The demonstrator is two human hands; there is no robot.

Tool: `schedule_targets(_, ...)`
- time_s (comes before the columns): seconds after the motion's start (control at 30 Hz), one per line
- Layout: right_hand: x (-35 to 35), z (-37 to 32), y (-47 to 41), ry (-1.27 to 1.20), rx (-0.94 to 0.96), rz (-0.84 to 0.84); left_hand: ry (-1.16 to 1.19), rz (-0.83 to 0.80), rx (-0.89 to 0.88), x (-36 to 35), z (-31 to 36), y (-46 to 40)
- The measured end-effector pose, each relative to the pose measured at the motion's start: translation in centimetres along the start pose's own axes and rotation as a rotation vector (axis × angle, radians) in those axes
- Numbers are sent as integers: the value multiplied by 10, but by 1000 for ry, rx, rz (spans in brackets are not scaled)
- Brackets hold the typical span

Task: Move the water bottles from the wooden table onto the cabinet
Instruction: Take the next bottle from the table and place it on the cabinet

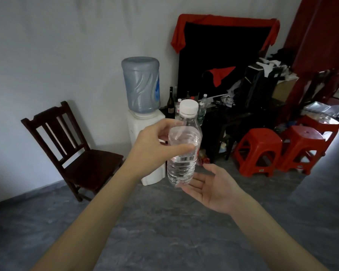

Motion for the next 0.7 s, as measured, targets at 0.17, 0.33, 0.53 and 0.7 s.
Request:
schedule_targets(0.17,1,-32,-46,2,-26,4,-6,15,13,5,-27,-47)
schedule_targets(0.33,0,-57,-102,17,-31,45,-18,-10,24,15,-66,-98)
schedule_targets(0.53,-21,-114,-176,19,-12,102,17,-11,19,38,-108,-179)
schedule_targets(0.7,-33,-165,-227,-2,38,118,19,-53,5,53,-125,-256)
Point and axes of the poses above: each hand's wrist, its own y-axis away from the middle knuckle, its own x-axis out of the back of the hand, z = x × y, the point moved 3 cm from there along -y, towards the middle knuckle, and after that the axes turned 3 degrees about y, right-handed, at the moved point
